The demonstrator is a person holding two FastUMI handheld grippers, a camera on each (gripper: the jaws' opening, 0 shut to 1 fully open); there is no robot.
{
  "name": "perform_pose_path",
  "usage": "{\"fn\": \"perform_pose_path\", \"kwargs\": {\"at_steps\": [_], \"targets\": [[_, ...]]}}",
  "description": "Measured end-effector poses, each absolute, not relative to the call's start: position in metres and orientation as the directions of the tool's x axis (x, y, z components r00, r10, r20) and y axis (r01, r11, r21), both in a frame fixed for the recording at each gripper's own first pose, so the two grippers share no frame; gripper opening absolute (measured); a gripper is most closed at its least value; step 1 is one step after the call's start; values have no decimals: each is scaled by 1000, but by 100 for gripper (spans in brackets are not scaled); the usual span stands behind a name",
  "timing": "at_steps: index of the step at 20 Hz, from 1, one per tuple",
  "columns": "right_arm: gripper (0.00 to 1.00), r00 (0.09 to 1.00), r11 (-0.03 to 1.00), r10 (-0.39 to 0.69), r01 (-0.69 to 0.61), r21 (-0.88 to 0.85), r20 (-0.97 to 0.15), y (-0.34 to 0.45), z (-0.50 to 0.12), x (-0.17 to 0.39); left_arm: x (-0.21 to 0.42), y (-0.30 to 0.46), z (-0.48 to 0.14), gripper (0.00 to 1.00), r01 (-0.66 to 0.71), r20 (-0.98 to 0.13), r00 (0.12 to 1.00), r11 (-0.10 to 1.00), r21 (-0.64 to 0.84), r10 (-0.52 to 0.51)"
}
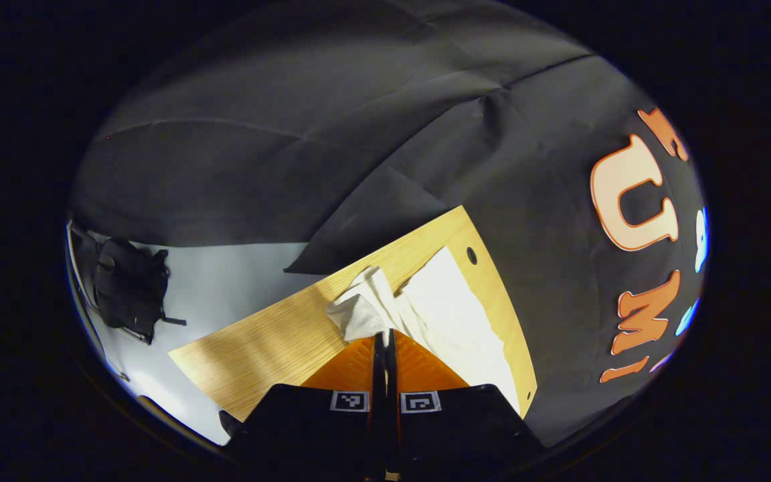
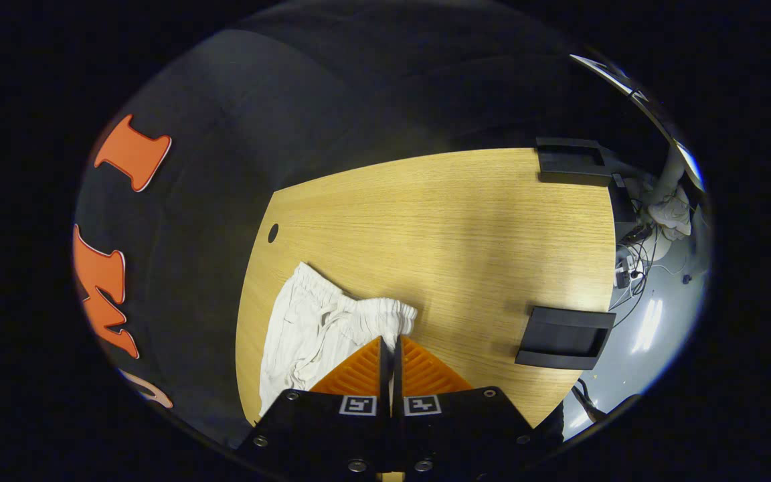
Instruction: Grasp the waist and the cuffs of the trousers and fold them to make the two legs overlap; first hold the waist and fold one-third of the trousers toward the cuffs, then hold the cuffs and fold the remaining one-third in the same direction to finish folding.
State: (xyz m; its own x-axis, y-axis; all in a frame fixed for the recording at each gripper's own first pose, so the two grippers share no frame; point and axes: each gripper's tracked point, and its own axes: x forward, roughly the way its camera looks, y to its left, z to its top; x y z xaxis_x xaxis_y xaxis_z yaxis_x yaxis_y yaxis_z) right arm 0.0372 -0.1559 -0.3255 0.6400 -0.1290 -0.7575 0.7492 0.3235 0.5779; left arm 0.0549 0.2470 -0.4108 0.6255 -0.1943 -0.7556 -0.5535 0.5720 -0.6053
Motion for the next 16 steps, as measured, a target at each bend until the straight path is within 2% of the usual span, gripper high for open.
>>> {"fn": "perform_pose_path", "kwargs": {"at_steps": [4,10,13,16], "targets": [[1,683,299,-123,717,629,-720,-151,-298,56,88,247,-386,5,-481,-709,663,590,-648,-239],[1,750,273,-138,657,703,-647,-147,-248,88,153,243,-354,4,-365,-641,706,622,-693,-301],[0,755,285,-152,651,703,-638,-146,-234,101,182,232,-353,3,-353,-630,713,618,-703,-309],[0,768,292,-122,633,717,-629,-143,-224,124,199,231,-362,4,-365,-630,717,610,-704,-297]]}}
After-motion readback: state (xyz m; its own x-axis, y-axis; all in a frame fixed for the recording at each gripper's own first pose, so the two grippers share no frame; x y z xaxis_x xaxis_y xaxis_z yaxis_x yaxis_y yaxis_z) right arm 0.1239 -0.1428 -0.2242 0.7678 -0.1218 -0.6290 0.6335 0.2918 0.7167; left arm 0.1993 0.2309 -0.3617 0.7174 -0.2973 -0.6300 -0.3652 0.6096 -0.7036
